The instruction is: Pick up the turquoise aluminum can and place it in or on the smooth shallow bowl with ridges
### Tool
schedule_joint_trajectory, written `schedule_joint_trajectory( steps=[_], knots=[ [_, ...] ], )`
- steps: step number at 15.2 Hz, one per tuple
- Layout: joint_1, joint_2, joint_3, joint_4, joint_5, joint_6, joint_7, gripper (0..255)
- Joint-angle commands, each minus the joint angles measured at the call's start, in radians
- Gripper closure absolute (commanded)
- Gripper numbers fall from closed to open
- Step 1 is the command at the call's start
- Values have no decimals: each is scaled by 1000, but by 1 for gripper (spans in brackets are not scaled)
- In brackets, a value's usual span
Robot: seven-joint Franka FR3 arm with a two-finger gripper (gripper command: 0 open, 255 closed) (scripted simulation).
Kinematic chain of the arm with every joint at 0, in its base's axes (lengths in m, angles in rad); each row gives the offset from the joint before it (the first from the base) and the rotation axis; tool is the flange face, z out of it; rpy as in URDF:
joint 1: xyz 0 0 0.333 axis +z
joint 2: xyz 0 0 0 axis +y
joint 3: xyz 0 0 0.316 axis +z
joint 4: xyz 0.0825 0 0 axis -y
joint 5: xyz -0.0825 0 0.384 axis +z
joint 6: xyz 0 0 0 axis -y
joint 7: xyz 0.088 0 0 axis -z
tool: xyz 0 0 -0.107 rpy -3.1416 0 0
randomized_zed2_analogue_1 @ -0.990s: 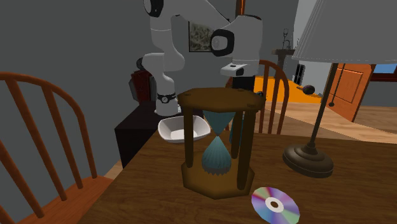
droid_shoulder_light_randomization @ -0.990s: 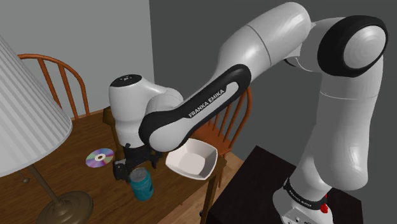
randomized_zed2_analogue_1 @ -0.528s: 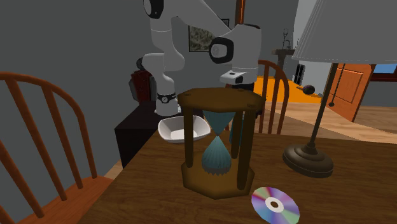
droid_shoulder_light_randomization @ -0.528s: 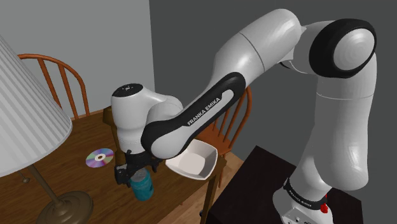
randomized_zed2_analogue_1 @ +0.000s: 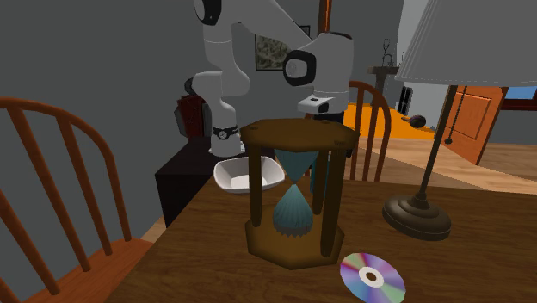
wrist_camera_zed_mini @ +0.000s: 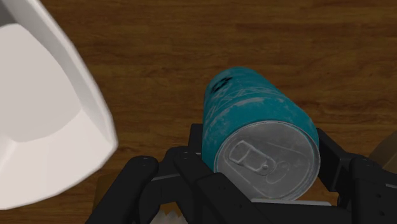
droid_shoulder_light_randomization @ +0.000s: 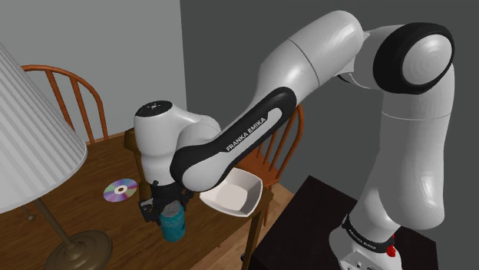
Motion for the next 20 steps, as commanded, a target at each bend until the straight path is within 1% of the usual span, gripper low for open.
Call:
schedule_joint_trajectory(
  steps=[1,6,20],
  knots=[
    [0,1,0,-1,0,0,0,255],
    [0,1,0,0,0,0,0,255],
    [-26,-107,32,64,77,-156,-50,255]
  ],
)
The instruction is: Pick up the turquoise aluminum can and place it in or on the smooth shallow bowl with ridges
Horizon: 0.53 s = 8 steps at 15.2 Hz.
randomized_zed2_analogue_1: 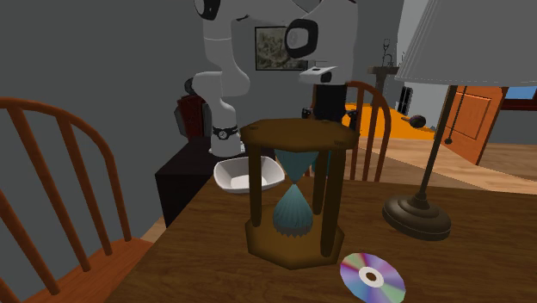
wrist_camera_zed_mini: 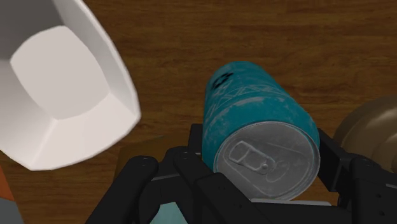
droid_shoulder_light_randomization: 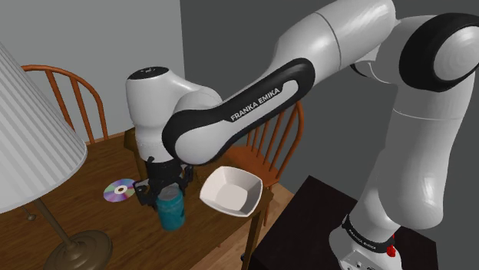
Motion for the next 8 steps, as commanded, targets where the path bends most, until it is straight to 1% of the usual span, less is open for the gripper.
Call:
schedule_joint_trajectory(
  steps=[1,8],
  knots=[
    [-2,-10,3,15,8,-23,-5,255],
    [-9,-50,10,65,35,-107,-23,255]
  ],
)
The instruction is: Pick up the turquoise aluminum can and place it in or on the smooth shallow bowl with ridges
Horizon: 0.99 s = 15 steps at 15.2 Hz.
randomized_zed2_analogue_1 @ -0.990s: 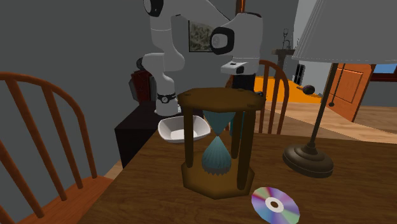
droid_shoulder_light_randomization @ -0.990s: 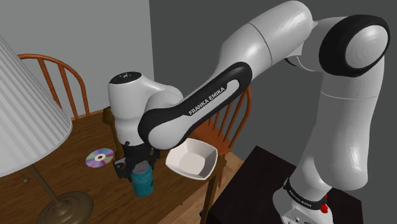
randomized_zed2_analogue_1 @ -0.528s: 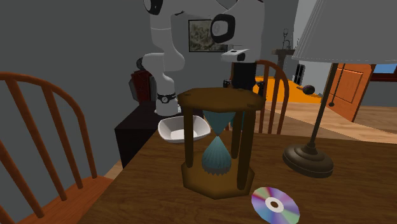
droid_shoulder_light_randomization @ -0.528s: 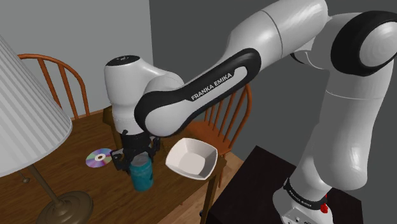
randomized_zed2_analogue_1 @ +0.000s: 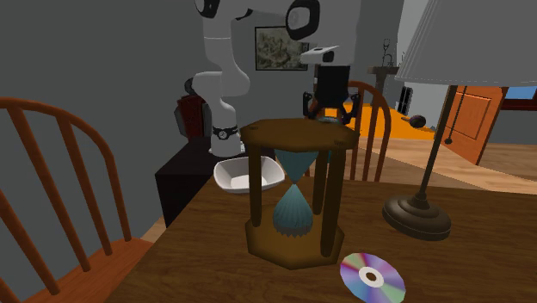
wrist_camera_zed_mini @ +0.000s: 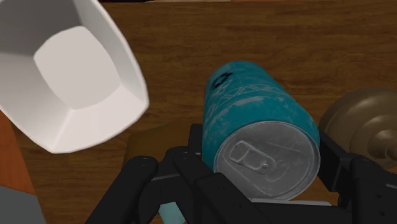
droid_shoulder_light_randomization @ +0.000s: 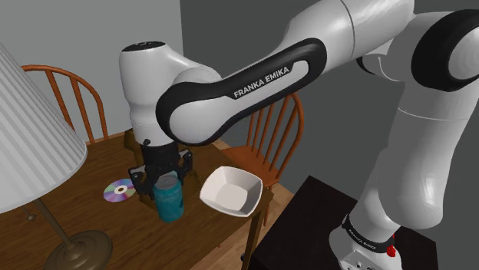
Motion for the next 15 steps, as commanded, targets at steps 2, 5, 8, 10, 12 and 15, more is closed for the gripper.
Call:
schedule_joint_trajectory(
  steps=[2,5,8,10,12,15],
  knots=[
    [-2,-11,2,17,7,-26,-6,255],
    [-55,-118,-11,-91,71,-8,-91,255],
    [-94,-221,-36,-187,130,0,-181,255],
    [-113,-286,-60,-245,165,0,-242,255],
    [-128,-346,-89,-297,193,-4,-302,255],
    [-148,-430,-137,-367,223,-16,-388,255]
  ],
)
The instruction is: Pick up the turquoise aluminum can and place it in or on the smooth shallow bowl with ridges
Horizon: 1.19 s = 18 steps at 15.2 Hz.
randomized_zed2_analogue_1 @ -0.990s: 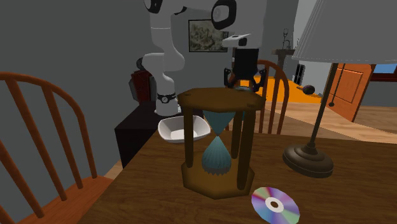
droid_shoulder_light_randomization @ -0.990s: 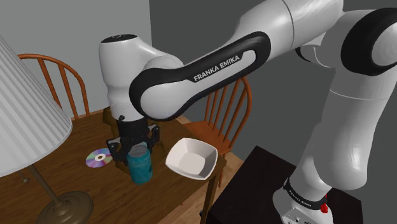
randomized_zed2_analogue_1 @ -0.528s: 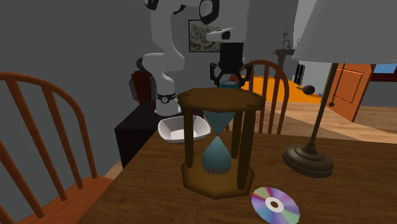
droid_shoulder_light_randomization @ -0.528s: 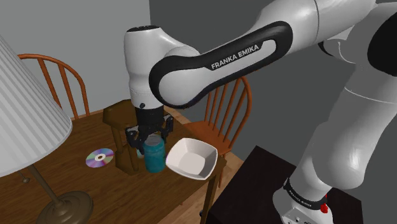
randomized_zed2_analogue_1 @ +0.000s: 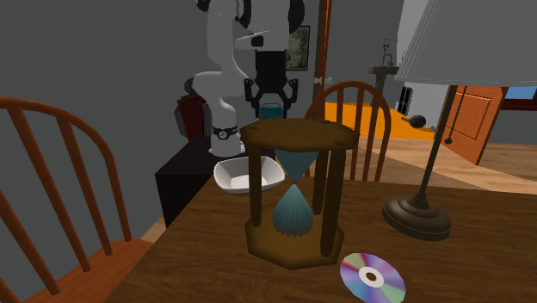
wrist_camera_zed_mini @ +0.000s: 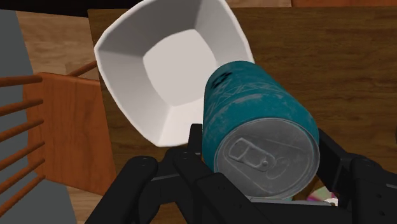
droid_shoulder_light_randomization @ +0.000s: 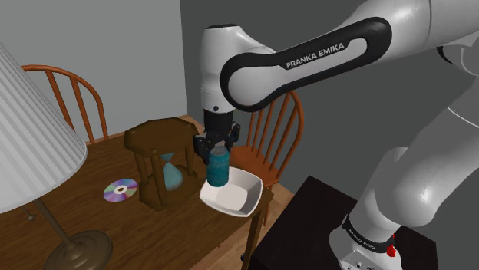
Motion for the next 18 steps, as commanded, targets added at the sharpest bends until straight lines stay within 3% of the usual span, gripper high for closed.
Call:
schedule_joint_trajectory(
  steps=[1,4,18],
  knots=[
    [-12,-59,-33,-48,19,-10,-59,255],
    [-36,-144,-97,-115,31,-30,-156,255],
    [-36,-59,-75,-236,21,173,-143,255]
  ],
)
